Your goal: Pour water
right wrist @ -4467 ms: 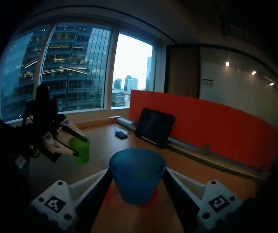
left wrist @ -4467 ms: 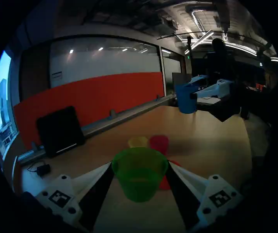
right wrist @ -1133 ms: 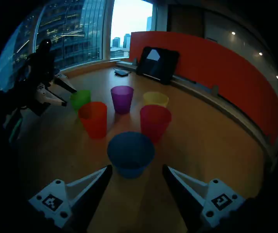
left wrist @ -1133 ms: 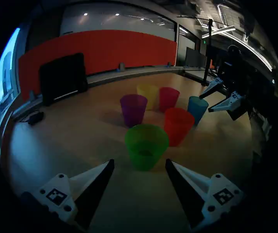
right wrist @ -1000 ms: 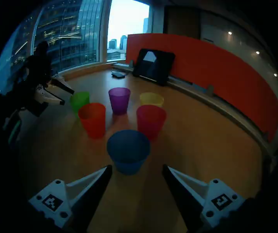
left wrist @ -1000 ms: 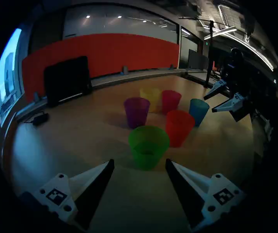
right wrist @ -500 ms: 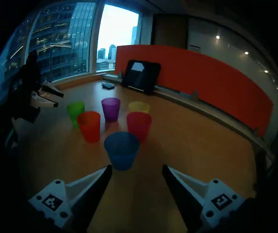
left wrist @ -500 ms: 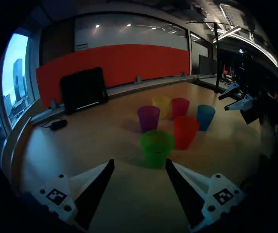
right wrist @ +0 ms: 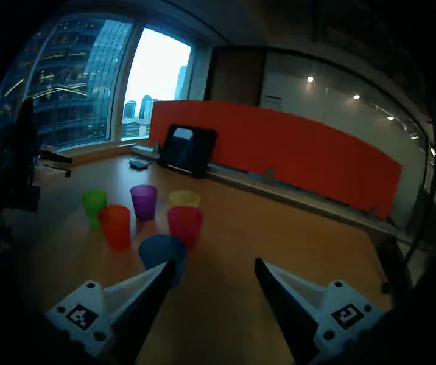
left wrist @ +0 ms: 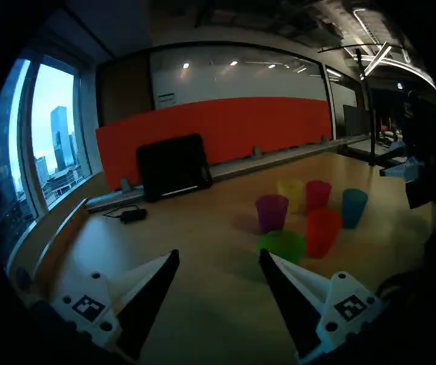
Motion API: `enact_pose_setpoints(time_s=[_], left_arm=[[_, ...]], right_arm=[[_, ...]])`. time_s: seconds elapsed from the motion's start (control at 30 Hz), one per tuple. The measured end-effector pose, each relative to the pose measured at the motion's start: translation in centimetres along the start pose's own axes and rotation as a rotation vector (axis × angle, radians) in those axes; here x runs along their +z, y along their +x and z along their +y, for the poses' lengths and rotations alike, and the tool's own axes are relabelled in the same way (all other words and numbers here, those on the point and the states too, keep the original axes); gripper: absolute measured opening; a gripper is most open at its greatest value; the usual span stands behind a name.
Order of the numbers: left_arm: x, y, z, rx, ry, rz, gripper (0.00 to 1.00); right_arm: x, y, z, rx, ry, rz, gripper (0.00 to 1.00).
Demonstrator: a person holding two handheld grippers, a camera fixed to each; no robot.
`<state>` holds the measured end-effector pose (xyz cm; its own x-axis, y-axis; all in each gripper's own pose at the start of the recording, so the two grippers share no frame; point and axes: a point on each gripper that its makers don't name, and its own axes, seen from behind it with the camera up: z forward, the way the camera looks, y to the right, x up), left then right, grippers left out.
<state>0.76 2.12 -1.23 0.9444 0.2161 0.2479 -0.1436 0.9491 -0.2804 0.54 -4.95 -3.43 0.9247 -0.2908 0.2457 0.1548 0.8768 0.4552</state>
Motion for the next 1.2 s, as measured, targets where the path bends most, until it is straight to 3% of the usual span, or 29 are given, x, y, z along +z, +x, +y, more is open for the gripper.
enact_pose_setpoints(time_s=[0.4,0.67,0.9,1.2], left_arm=[[-1.0,4.0,-2.1,-0.082,0.132,0.151,0.98],[-1.6,6.2,-2.2,-0.117,0.184,0.236,0.98],[-2.0,7.4,-1.9,-0.138,0.201,0.281,0.98],[-2.3,8.1,-2.2,-0.116,0.236,0.318,0.97]], right_arm=[[-0.5,3.3,2.4,0.046,-0.179,0.149,1.0],[-1.4,5.6,4.4,0.099,-0.294,0.249,1.0],[-2.4,7.4,5.7,0.082,-0.383,0.316,1.0],[-3.7,8.2,6.6,0.093,-0.458,0.365,1.0]])
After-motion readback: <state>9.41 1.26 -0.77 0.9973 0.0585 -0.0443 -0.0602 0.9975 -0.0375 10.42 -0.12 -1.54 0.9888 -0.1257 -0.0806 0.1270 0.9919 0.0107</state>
